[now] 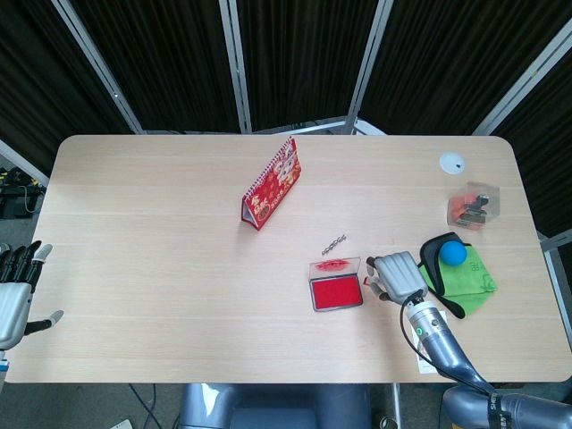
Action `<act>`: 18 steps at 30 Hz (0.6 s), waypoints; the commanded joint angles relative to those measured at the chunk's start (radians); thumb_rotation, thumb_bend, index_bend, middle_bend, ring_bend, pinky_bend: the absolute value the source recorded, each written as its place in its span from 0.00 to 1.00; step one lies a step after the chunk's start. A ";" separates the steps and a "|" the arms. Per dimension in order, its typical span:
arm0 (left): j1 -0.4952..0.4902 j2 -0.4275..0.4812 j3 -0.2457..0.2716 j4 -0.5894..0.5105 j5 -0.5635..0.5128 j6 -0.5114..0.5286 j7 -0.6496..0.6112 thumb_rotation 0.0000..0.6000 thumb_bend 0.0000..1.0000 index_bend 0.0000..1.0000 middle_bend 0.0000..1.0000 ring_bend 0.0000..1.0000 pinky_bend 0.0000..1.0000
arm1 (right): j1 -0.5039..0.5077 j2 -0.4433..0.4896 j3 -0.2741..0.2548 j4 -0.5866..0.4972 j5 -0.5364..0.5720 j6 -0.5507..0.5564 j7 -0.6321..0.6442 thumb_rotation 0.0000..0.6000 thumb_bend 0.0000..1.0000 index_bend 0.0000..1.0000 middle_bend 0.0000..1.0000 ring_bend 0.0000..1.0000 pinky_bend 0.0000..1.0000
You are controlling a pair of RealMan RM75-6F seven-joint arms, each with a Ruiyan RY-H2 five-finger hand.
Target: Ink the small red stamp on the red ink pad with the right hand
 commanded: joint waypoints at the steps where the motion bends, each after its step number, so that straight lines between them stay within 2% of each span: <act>1: 0.000 -0.001 0.001 0.000 -0.002 -0.001 0.002 1.00 0.00 0.00 0.00 0.00 0.00 | 0.022 0.031 -0.031 -0.010 -0.125 -0.014 0.082 1.00 0.42 0.55 0.60 0.80 1.00; 12: -0.005 -0.002 0.000 0.004 -0.010 -0.010 0.003 1.00 0.00 0.00 0.00 0.00 0.00 | 0.102 0.009 -0.069 0.066 -0.327 -0.080 0.277 1.00 0.43 0.56 0.60 0.80 1.00; 18: -0.007 -0.001 0.000 0.006 -0.016 -0.015 0.001 1.00 0.00 0.00 0.00 0.00 0.00 | 0.123 -0.042 -0.049 0.136 -0.300 -0.106 0.298 1.00 0.44 0.56 0.61 0.80 1.00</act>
